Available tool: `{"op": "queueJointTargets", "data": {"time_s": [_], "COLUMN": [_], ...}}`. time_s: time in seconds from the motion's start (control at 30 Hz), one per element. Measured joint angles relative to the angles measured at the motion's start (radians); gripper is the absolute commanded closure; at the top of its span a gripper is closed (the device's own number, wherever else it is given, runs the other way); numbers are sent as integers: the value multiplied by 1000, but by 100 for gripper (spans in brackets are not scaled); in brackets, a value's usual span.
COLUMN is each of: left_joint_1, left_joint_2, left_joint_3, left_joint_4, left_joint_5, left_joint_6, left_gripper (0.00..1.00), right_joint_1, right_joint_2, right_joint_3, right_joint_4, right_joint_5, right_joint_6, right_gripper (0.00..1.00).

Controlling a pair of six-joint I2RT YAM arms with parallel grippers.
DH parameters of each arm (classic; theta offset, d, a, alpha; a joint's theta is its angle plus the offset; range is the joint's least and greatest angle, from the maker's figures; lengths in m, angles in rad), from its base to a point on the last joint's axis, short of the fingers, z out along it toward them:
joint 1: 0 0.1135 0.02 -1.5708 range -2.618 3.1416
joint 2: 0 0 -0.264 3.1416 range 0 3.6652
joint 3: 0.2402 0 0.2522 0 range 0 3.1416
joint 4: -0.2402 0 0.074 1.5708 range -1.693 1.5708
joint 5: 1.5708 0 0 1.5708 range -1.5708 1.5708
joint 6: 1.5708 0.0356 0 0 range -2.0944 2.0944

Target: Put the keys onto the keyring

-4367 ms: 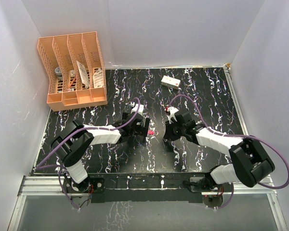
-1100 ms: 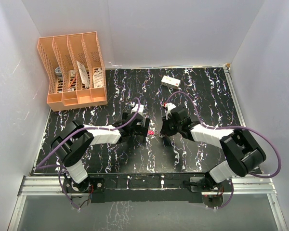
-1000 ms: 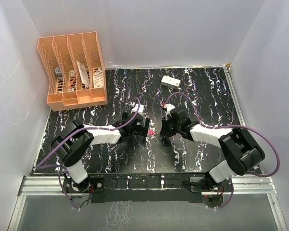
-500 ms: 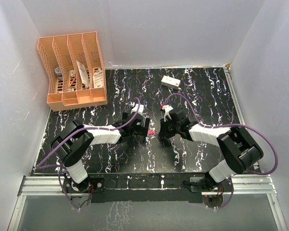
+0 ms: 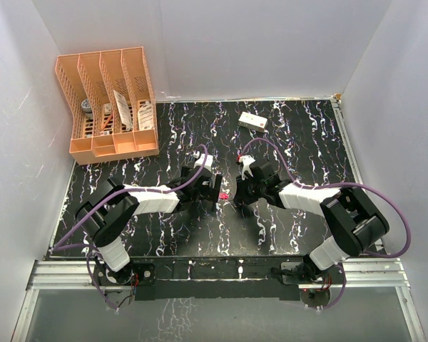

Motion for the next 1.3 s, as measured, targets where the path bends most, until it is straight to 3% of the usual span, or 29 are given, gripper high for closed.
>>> {"op": "queueJointTargets", "data": {"time_s": [1.3], "left_joint_1": [0], "left_joint_2": [0], "left_joint_3": [0], "left_joint_4": [0], "left_joint_5": [-2], "left_joint_6": [0], "left_gripper": [2], "right_joint_1": [15], "right_joint_2": [34], "right_joint_3": [37], "right_joint_4": [7], "right_joint_5": [27], "right_joint_6": [1], "right_gripper": [100]}}
